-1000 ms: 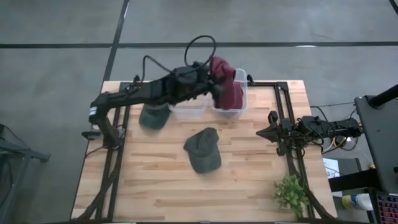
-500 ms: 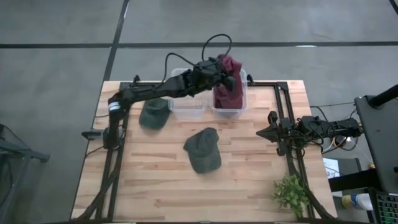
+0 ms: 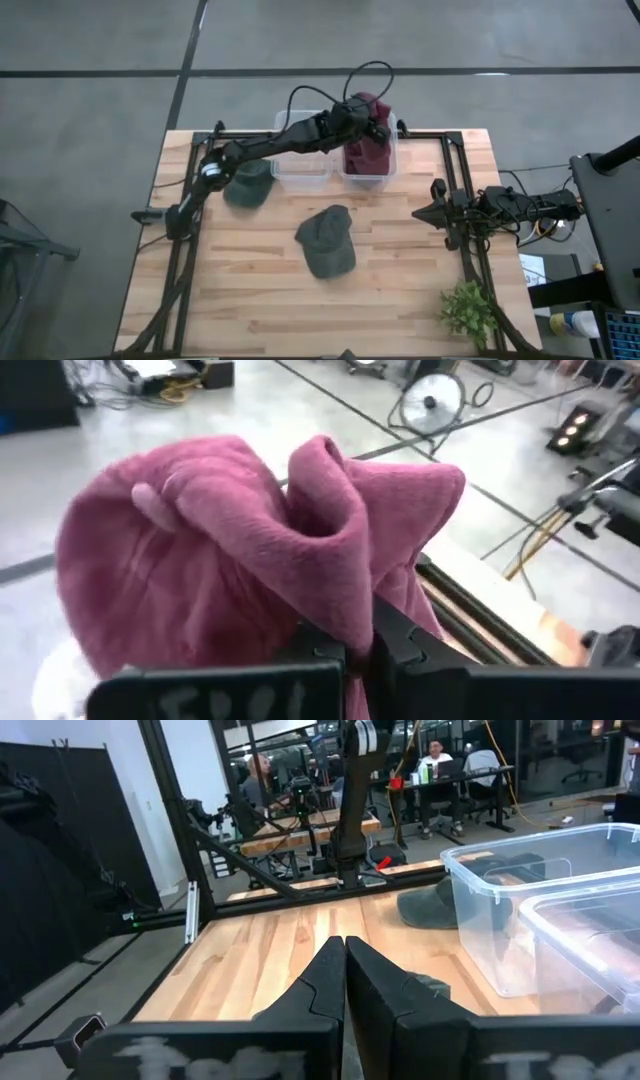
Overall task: Pick & Place hat
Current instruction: Put the red cap into the right transparent bin
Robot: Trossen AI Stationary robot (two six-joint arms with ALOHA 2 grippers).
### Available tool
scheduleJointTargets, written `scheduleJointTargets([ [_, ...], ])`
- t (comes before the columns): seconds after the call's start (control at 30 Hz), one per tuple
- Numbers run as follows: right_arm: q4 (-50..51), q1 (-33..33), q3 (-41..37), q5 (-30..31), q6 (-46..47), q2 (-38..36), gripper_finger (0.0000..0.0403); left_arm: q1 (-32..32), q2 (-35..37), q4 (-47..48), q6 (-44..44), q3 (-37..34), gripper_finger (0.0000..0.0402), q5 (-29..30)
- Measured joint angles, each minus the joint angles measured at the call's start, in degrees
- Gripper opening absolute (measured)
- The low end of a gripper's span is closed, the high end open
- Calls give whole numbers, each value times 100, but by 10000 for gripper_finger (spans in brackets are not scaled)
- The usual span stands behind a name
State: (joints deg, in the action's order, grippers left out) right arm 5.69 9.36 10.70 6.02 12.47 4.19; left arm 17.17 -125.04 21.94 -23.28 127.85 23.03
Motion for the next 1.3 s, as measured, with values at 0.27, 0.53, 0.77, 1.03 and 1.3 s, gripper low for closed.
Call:
scheduleJointTargets([
  [0.27, 1, 0, 0, 4, -47, 0, 8, -48, 276, 321, 350, 532, 7, 313],
  [0.53, 2, -2, 0, 13, -100, 0, 8, -262, 517, 701, 150, 322, 7, 505],
  [0.77, 1, -1, 0, 12, -64, 0, 8, -287, 484, 892, -43, 18, 7, 642],
  [1.03, 0, 0, 0, 13, -61, 0, 8, -271, 473, 774, -406, -760, 7, 671],
  [1.3, -3, -2, 0, 15, -50, 0, 8, -202, 473, 137, -526, -1368, 7, 401],
])
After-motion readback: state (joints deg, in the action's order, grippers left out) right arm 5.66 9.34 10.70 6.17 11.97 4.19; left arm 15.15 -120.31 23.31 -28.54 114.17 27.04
